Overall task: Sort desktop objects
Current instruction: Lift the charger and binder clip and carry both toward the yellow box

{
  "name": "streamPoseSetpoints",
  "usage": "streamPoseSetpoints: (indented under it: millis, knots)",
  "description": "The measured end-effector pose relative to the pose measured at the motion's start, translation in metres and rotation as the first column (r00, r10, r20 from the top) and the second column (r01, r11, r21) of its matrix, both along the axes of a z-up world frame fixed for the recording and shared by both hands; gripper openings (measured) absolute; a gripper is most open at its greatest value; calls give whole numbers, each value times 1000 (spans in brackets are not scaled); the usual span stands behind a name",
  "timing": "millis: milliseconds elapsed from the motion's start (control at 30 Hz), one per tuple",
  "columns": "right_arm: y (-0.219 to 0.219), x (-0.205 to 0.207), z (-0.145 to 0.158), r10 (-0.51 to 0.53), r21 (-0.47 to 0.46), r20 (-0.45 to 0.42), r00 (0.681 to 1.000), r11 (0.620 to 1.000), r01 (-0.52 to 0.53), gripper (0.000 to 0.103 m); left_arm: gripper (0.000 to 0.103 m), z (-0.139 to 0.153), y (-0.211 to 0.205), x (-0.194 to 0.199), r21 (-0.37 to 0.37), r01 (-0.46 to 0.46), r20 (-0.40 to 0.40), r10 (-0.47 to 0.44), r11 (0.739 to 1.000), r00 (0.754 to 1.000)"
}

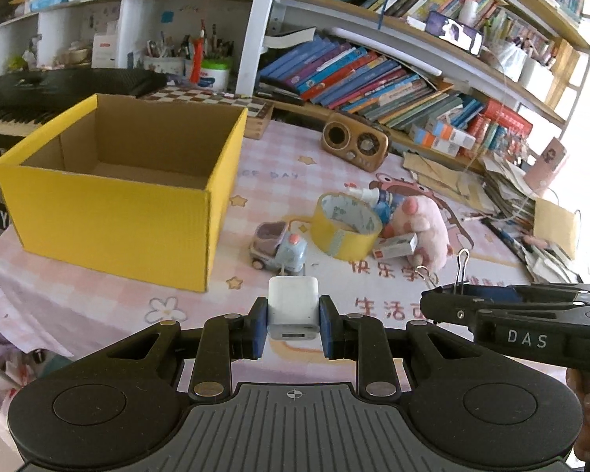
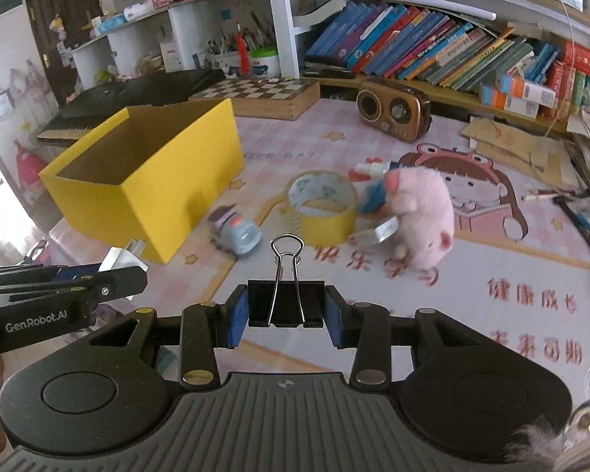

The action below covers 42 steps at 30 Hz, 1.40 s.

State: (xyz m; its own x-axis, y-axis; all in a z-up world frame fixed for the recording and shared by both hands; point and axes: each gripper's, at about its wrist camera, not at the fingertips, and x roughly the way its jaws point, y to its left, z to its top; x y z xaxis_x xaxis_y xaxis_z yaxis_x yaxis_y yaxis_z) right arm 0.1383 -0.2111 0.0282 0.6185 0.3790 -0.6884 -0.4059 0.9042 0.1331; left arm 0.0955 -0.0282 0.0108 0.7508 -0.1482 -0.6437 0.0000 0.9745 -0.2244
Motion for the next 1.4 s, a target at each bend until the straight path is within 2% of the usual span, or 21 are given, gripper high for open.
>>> streamPoseSetpoints:
  millis: [367,667,1033,1400]
  knots:
    - [47,-55,-1,-54,-5,-19,998,999,54,37,25,1,45,-41,4,66,11,-66,998,998]
    - [86,-90,-10,-42,-11,-43,998,999,41,37,25,-4,81,-75,5,49,0,-49,999,999]
    - [122,-109,-13,16,6,-58,998,1000,-16,37,25,-2,112,-100,14,1,7,-1,1000,1000]
    - [137,-114,-12,41,3,-50,998,999,-41,37,25,-1,120,-107,15,-6,20,6,1000,1000]
